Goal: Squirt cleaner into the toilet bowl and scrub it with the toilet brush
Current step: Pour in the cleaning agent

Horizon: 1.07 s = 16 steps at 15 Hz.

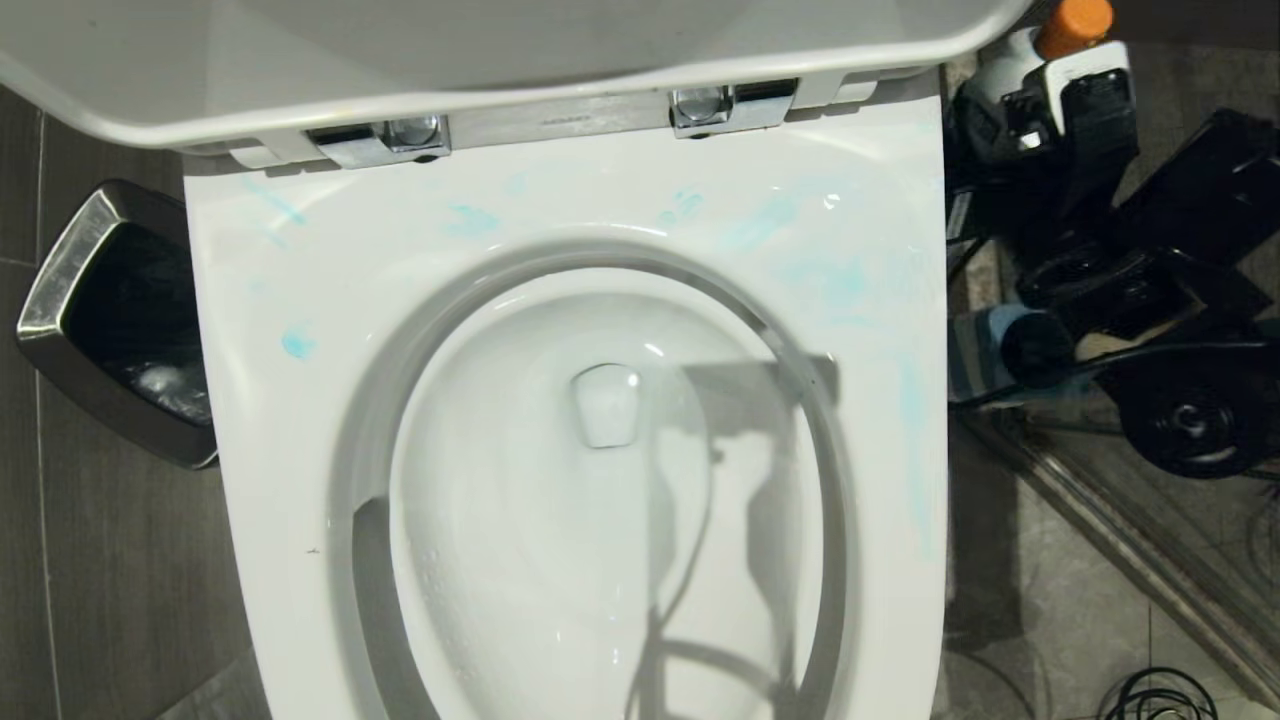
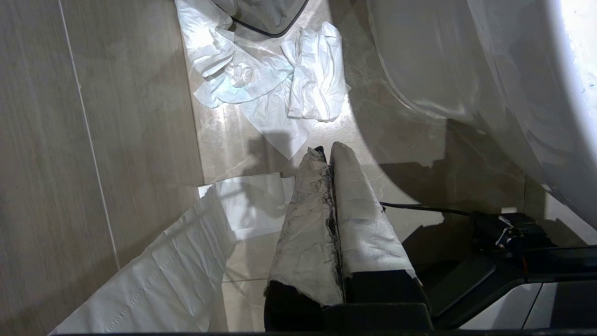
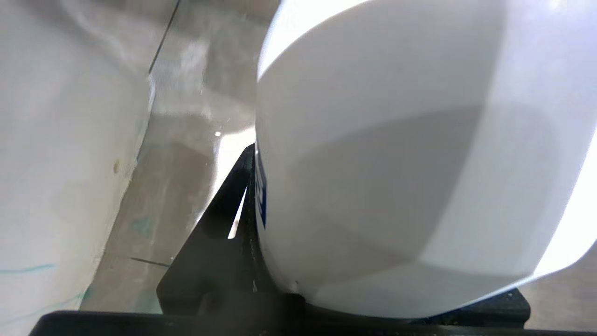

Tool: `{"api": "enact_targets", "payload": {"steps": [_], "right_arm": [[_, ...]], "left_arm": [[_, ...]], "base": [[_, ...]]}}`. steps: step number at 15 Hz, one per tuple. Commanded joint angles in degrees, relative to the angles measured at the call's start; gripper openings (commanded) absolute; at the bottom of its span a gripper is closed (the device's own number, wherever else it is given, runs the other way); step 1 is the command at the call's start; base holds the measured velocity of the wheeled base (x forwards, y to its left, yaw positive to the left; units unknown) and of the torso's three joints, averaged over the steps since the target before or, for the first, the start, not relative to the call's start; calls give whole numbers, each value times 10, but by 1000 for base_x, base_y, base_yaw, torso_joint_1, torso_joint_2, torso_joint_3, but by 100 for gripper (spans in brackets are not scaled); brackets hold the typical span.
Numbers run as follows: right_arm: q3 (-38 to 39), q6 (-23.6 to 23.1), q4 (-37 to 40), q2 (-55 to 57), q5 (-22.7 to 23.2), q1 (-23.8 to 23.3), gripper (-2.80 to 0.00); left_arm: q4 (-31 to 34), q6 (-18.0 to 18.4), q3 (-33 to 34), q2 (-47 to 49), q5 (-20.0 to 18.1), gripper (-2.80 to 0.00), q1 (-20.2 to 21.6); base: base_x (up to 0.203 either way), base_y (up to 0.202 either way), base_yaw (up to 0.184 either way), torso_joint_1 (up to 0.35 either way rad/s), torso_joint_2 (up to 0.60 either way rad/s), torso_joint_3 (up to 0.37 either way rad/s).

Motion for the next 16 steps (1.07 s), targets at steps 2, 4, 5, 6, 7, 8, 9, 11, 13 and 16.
{"api": "enact_targets", "payload": {"steps": [2, 4, 5, 6, 7, 8, 9, 11, 13, 16], "right_arm": [[22, -1, 62, -124, -2, 10, -280], [24, -1, 98, -167, -2, 14, -280], [28, -1, 114, -189, -2, 16, -280], [32, -2, 130, -211, -3, 18, -280], [35, -3, 145, -230, -4, 18, -280], [36, -4, 159, -245, -5, 19, -280], [36, -5, 171, -260, -7, 19, -280], [36, -6, 196, -284, -16, 19, -280], [37, -5, 219, -306, -18, 19, -280], [46, -5, 227, -328, -25, 19, -280]], "left_arm": [[1, 0, 0, 0, 0, -280, 0], [0, 1, 0, 0, 0, -280, 0], [0, 0, 0, 0, 0, -280, 0], [0, 0, 0, 0, 0, -280, 0], [1, 1, 0, 0, 0, -280, 0], [0, 0, 0, 0, 0, -280, 0], [0, 1, 0, 0, 0, -280, 0], [0, 0, 0, 0, 0, -280, 0], [0, 0, 0, 0, 0, -280, 0], [0, -2, 0, 0, 1, -280, 0]], "base": [[0, 0, 0, 0, 0, 0], [0, 0, 0, 0, 0, 0], [0, 0, 0, 0, 0, 0], [0, 0, 0, 0, 0, 0], [0, 0, 0, 0, 0, 0], [0, 0, 0, 0, 0, 0], [0, 0, 0, 0, 0, 0], [0, 0, 0, 0, 0, 0], [0, 0, 0, 0, 0, 0], [0, 0, 0, 0, 0, 0]]}}
